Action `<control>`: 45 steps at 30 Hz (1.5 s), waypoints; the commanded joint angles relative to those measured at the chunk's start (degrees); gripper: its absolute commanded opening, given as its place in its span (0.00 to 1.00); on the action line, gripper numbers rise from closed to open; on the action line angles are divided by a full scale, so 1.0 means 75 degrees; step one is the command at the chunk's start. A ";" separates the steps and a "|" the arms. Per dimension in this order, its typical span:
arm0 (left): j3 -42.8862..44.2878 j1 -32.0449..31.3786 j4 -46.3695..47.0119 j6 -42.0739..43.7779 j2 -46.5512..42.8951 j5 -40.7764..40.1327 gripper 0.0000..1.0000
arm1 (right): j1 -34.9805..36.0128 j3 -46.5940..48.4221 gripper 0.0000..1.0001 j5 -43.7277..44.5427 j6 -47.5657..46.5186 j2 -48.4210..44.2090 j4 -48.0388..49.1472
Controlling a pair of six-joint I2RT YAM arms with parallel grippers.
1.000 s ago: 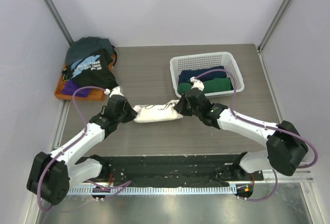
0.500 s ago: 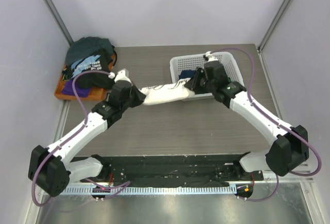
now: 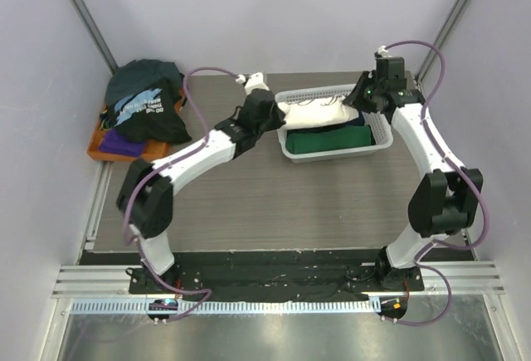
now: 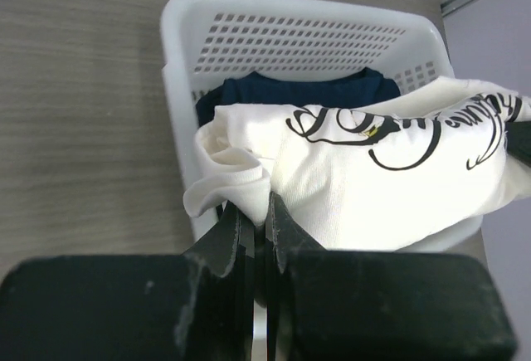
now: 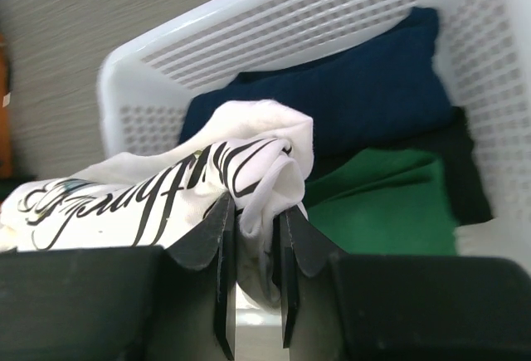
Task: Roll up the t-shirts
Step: Place the T-shirt in the bin.
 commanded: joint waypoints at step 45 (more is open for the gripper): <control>0.3800 -0.0209 -0.2559 0.0262 0.3102 -0.1562 0.45 | -0.0829 0.2046 0.59 -0.0535 -0.0600 0.2748 -0.1092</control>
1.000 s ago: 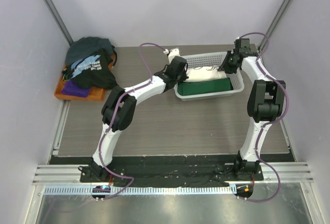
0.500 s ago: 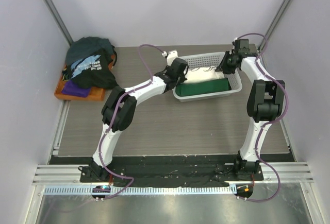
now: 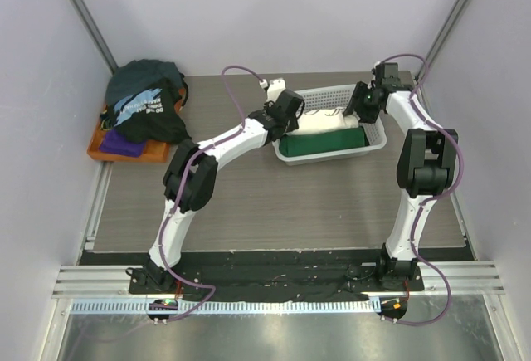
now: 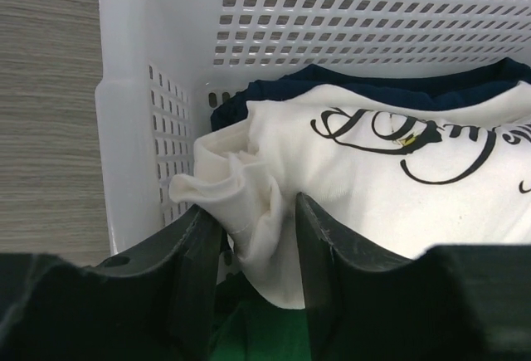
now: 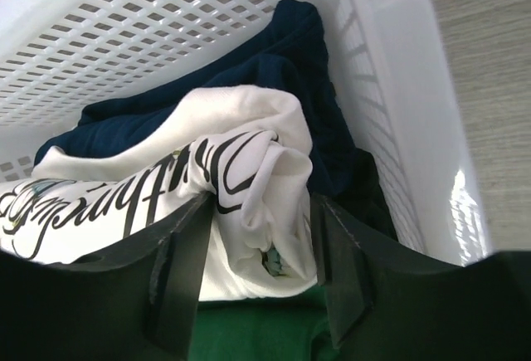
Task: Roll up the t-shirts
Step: Place the T-shirt in the bin.
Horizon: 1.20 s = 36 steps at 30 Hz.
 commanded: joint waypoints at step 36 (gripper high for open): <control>0.1104 0.0227 -0.0891 0.0269 0.0562 0.0725 0.00 | 0.0666 0.0626 0.01 0.2292 -0.0284 0.0037 -0.0707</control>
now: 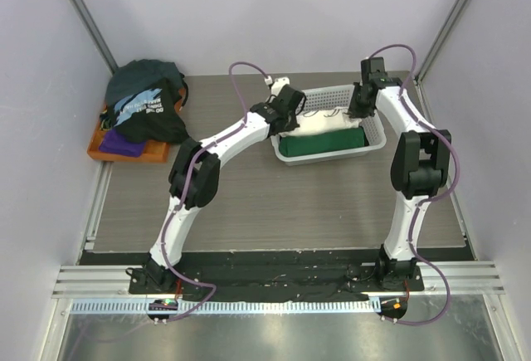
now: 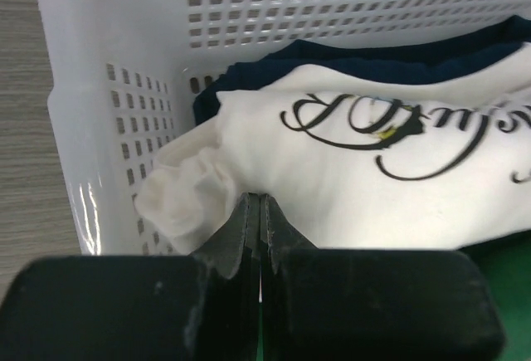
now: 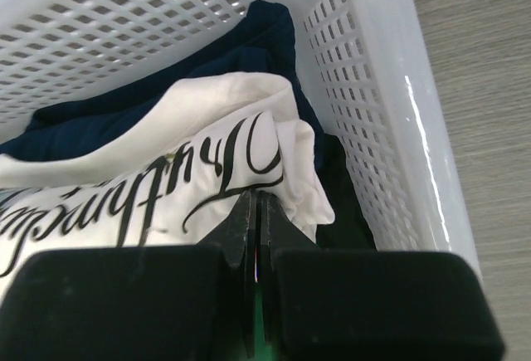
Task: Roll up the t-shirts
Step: Place the T-shirt in the bin, then move the bin to the corner of the board.
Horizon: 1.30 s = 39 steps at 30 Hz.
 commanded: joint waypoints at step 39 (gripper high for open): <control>-0.6870 0.0576 -0.0209 0.0857 -0.9380 -0.1919 0.91 | 0.5502 -0.2090 0.51 0.0243 0.1062 -0.1948 0.1660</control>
